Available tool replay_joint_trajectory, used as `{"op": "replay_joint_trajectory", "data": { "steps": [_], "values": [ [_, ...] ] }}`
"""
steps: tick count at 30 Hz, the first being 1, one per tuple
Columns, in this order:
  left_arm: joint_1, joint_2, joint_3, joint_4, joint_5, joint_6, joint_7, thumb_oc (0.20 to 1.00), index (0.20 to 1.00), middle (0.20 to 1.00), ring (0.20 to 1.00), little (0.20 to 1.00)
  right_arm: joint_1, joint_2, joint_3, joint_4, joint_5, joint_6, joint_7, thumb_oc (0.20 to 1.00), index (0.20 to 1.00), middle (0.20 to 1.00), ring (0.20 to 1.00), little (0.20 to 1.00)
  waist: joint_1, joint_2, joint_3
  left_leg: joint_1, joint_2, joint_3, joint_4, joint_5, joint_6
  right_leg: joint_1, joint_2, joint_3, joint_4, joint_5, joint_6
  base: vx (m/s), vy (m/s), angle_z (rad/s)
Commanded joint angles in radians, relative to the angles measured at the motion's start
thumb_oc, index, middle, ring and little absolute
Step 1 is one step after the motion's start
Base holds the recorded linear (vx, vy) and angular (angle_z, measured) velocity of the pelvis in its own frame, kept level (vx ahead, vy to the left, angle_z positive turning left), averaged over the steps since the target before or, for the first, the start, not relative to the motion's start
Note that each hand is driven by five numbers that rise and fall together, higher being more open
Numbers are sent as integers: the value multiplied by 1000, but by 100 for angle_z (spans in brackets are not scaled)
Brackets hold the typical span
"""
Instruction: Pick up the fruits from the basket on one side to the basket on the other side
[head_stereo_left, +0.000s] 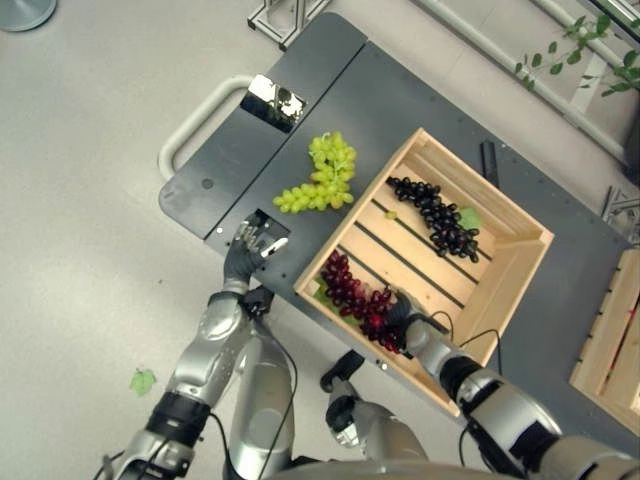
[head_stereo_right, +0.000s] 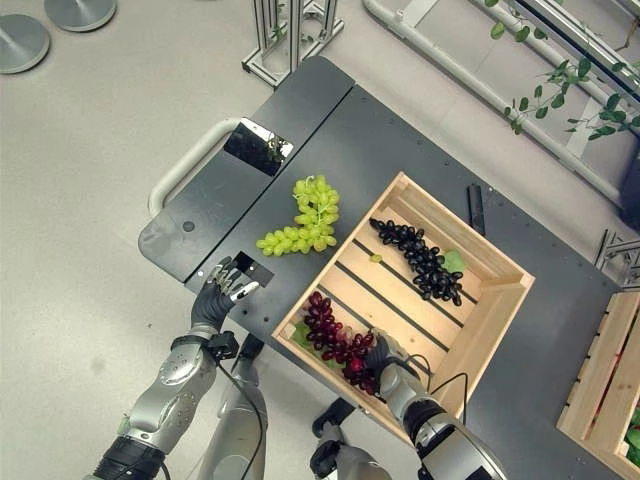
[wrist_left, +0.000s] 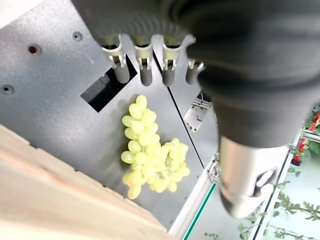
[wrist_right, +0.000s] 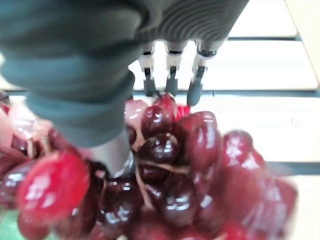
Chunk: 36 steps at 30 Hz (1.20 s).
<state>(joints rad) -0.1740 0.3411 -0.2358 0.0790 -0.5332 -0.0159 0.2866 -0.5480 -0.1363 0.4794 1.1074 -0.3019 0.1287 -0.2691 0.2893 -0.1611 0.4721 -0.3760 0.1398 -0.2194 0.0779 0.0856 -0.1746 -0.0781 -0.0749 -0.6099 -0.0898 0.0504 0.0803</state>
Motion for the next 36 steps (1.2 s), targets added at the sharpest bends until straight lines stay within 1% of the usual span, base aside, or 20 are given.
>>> {"op": "replay_joint_trajectory", "data": {
  "steps": [1, 2, 3, 4, 5, 6, 7, 11, 15, 22, 25, 26, 27, 28, 30, 31, 32, 33, 35, 36],
  "values": [
    [-11, 4, -7, -95, 4, -39, -4, 1000, 1000, 1000, 1000, 1000, 77, 93, 34, 62, 25, 38, 54, 200, 200, 200, 200, 200, 2, 45, 48, -7, 7, 30, -144, 112, -6, 9, -26, 14, 52, -114, 44, 0, 0, 0],
    [-11, 4, -8, -95, 4, -39, -4, 1000, 1000, 1000, 1000, 1000, 77, 93, 34, 62, 25, 38, 53, 200, 200, 200, 200, 200, 2, 46, 48, -7, 7, 30, -144, 112, -6, 9, -25, 14, 52, -114, 44, 72, -69, 1],
    [-11, 3, -7, -94, 4, -39, -5, 1000, 1000, 1000, 1000, 1000, 77, 93, 32, 63, 27, 37, 53, 200, 200, 200, 200, 200, -2, 43, 45, 6, 13, 29, -150, 91, -16, 21, -18, 28, 47, -139, 46, 0, 0, 0],
    [-9, 6, -9, -96, 2, -39, -7, 1000, 1000, 1000, 1000, 1000, 81, 95, 29, 57, 32, 35, 52, 200, 200, 200, 200, 200, 1, 51, 48, -3, 8, 34, -143, 111, -7, 13, -26, 11, 52, -116, 43, -8, 6, 4],
    [-9, 6, -9, -96, 2, -39, -7, 1000, 1000, 1000, 1000, 1000, 82, 95, 29, 57, 32, 35, 52, 200, 200, 200, 200, 200, 1, 51, 48, -3, 8, 34, -143, 111, -7, 13, -26, 11, 52, -116, 43, 0, 0, 0],
    [-12, 7, -7, -93, 2, -38, -4, 1000, 1000, 1000, 1000, 1000, 86, 96, 25, 53, 46, 31, 54, 200, 200, 200, 200, 200, -9, 44, 41, 11, 12, 36, -149, 87, -13, 24, -20, 30, 48, -140, 46, -7, 14, 4],
    [-10, 9, -6, -93, 2, -37, -2, 1000, 1000, 1000, 1000, 1000, 88, 98, 22, 50, 52, 30, 52, 200, 200, 200, 200, 200, -6, 47, 46, 2, 7, 40, -141, 108, -4, 16, -27, 18, 53, -116, 43, 0, 0, 0],
    [-8, 12, -2, -95, -1, -37, -1, 1000, 1000, 1000, 1000, 1000, 97, 101, 12, 45, 73, 25, 48, 200, 200, 200, 200, 200, -8, 43, 43, 5, 6, 44, -139, 106, -1, 16, -29, 22, 53, -114, 43, -21, 19, 0],
    [-4, 16, 5, -94, -2, -37, -2, 1000, 1000, 1000, 1000, 1000, 112, 96, -15, 26, 130, 10, 44, 200, 200, 200, 200, 200, -13, 40, 40, 14, 3, 51, -138, 101, 4, 17, -33, 28, 58, -114, 43, 0, 0, 0],
    [3, 23, 33, -90, 1, -39, 0, 1000, 1000, 1000, 1000, 1000, 147, 45, -66, -124, 219, -30, 31, 200, 200, 200, 200, 200, -30, 26, 32, 26, 1, 65, -138, 97, 9, 19, -43, 37, 60, -111, 47, -2, 2, -1],
    [13, 31, 58, -86, 14, -37, 0, 1000, 1000, 1000, 1000, 1000, 168, -6, -98, -276, 246, -45, 28, 200, 200, 200, 200, 200, -40, 12, 28, 33, 2, 74, -138, 94, 10, 18, -48, 45, 63, -109, 48, -5, 8, -13],
    [20, 37, 68, -88, 23, -35, -4, 1000, 1000, 1000, 1000, 1000, 180, -40, -115, -359, 247, -47, 28, 200, 200, 200, 200, 200, -43, 5, 23, 37, 2, 78, -139, 91, 12, 19, -49, 48, 65, -110, 49, 13, -3, -15],
    [29, 48, 86, -86, 38, -32, -14, 1000, 1000, 1000, 1000, 1000, 194, -94, -145, -485, 242, -53, 41, 200, 200, 200, 200, 200, -49, -4, 16, 43, 1, 83, -139, 87, 14, 20, -53, 51, 69, -110, 50, 14, -6, -11],
    [29, 47, 85, -87, 38, -32, -14, 1000, 1000, 1000, 1000, 1000, 197, -96, -146, -490, 242, -50, 42, 200, 200, 200, 200, 200, -49, -4, 16, 43, 1, 83, -139, 86, 14, 20, -54, 51, 70, -110, 51, 18, 1, -6],
    [37, 59, 106, -80, 57, -31, -29, 1000, 1000, 1000, 1000, 1000, 204, -166, -184, -630, 222, -59, 65, 200, 200, 200, 200, 200, -56, -12, 7, 51, -2, 88, -140, 81, 18, 22, -59, 55, 72, -110, 53, 14, 3, -12],
    [38, 58, 106, -79, 57, -31, -30, 1000, 1000, 1000, 1000, 1000, 208, -168, -185, -636, 222, -55, 67, 200, 200, 200, 200, 200, -55, -11, 7, 52, -2, 89, -140, 81, 18, 22, -60, 55, 73, -110, 53, 12, 12, -24],
    [48, 73, 120, -74, 81, -24, -59, 1000, 1000, 1000, 1000, 1000, 206, -260, -239, -776, 191, -56, 102, 200, 200, 200, 200, 200, -62, -17, -8, 60, -9, 97, -143, 74, 23, 23, -70, 57, 77, -107, 58, 8, 9, -21],
    [47, 72, 119, -74, 82, -24, -59, 1000, 1000, 1000, 1000, 1000, 208, -261, -241, -780, 190, -54, 104, 200, 200, 200, 200, 200, -62, -16, -8, 60, -9, 97, -143, 74, 23, 23, -71, 57, 78, -107, 58, 11, 15, -14],
    [51, 77, 126, -67, 100, -18, -80, 1000, 1000, 1000, 1000, 1000, 194, -324, -269, -851, 165, -47, 132, 200, 200, 200, 200, 200, -63, -13, -17, 64, -17, 102, -144, 71, 27, 23, -80, 59, 82, -105, 62, 1, 7, -3],
    [54, 86, 136, -63, 114, -11, -98, 1000, 1000, 1000, 1000, 1000, 164, -386, -295, -904, 144, -44, 155, 200, 200, 200, 200, 200, -67, -14, -26, 69, -24, 107, -146, 67, 31, 22, -88, 59, 84, -103, 65, 0, 0, 0]
  ]
}}
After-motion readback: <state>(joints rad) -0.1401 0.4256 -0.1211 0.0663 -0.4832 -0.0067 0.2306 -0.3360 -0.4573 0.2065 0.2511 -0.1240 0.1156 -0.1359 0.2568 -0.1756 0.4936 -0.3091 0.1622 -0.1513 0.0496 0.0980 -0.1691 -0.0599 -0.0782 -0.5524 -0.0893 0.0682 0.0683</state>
